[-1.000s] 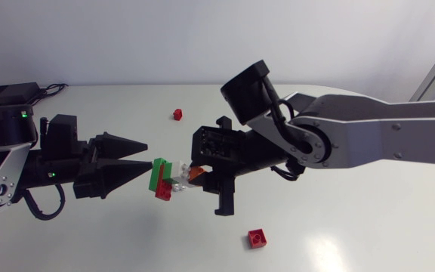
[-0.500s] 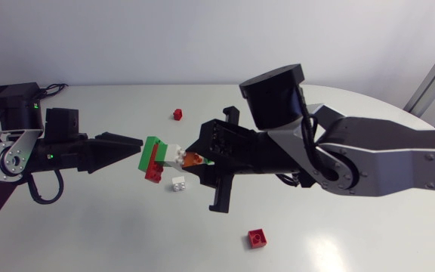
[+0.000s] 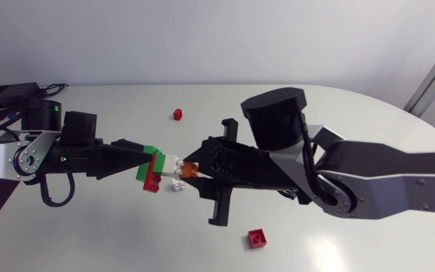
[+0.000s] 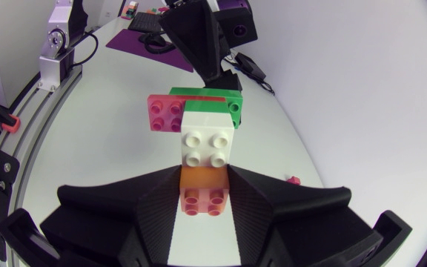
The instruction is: Disassemble duplo
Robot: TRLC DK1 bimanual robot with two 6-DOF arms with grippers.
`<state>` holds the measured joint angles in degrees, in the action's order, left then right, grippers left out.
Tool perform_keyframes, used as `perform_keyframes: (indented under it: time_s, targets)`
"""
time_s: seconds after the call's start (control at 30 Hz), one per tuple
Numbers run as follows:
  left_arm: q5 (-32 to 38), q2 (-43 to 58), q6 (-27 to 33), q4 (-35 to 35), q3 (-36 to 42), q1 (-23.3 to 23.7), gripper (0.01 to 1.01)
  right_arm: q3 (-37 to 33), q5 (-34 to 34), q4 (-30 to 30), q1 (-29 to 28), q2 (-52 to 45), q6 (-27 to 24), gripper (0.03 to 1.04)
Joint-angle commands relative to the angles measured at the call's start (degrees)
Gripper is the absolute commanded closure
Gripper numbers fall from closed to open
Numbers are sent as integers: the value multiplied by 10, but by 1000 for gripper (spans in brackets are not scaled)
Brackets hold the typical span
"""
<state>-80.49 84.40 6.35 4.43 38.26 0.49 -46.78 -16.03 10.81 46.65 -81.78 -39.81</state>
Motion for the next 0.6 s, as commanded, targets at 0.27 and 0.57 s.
perform_keyframes:
  time_s: [0.27, 0.57]
  targets:
    - [-14, -4, 2, -10, -7, -37, 239, 20, 25, 47, 12, 7, 3, 779]
    - [-14, -6, 16, -10, -11, -40, 574, 28, 33, 55, 19, 2, -4, 779]
